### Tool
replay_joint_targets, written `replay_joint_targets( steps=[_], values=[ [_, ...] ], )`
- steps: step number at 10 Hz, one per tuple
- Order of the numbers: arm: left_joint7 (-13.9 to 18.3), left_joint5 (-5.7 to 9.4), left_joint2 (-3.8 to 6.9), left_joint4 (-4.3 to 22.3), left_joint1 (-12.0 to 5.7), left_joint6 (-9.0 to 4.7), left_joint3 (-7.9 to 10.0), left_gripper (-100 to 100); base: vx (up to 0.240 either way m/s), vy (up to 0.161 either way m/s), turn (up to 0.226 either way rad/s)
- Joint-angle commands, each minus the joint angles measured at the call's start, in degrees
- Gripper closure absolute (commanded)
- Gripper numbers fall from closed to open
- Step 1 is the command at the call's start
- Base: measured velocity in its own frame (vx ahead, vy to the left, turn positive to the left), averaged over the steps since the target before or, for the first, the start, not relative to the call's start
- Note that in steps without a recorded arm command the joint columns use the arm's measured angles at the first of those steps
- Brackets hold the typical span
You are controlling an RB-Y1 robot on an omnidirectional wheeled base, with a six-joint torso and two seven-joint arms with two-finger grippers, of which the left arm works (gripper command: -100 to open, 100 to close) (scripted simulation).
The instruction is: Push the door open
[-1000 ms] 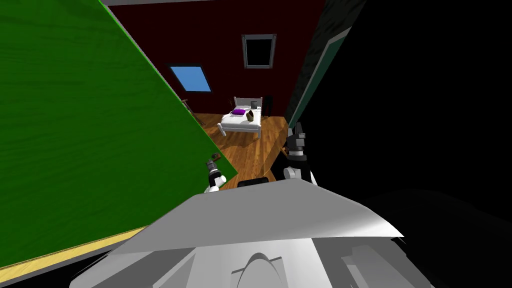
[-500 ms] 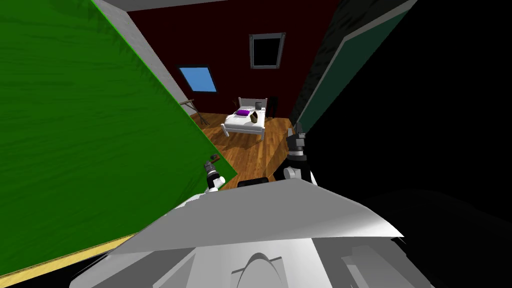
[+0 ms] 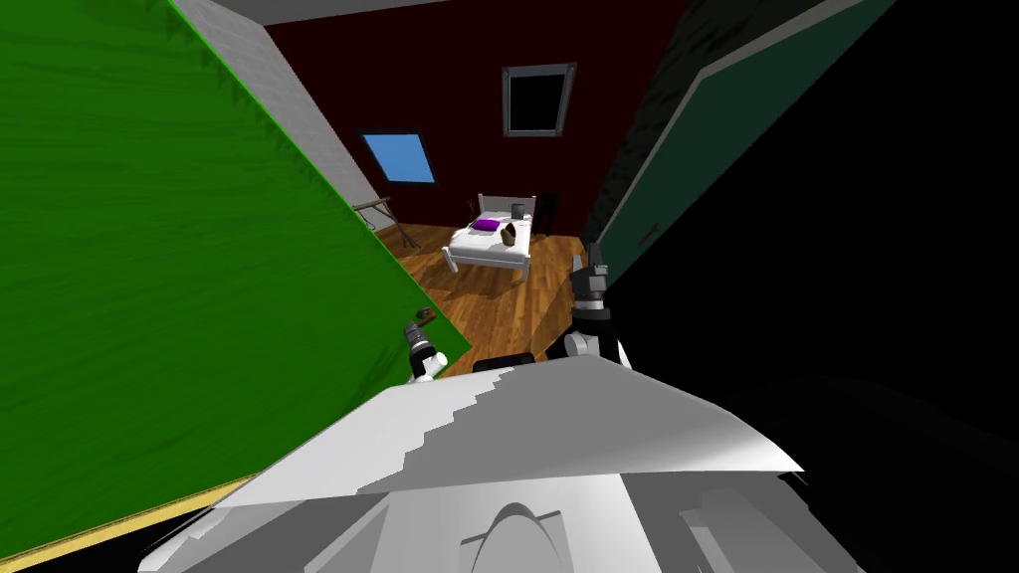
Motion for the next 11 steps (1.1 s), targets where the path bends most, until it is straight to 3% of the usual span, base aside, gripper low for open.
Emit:
replay_joint_targets(
  steps=[1, 2, 7, 11],
  values=[
    [-0.2, 0.13, 0.25, -1.65, 0.63, 0.58, 0.44, 100, 0.019, -0.001, 0.001],
    [-0.34, 0.06, -0.4, -3.03, 1.54, 1.01, 1.33, 100, 0.141, -0.018, 0.119],
    [-0.47, 0.0, -1.08, -4.22, 2.32, 1.37, 2.1, 100, 0.119, -0.016, 0.054],
    [-0.66, -0.09, -2.46, -6.07, 3.54, 1.94, 3.29, 100, 0.157, -0.046, 0.086]
  ],
)
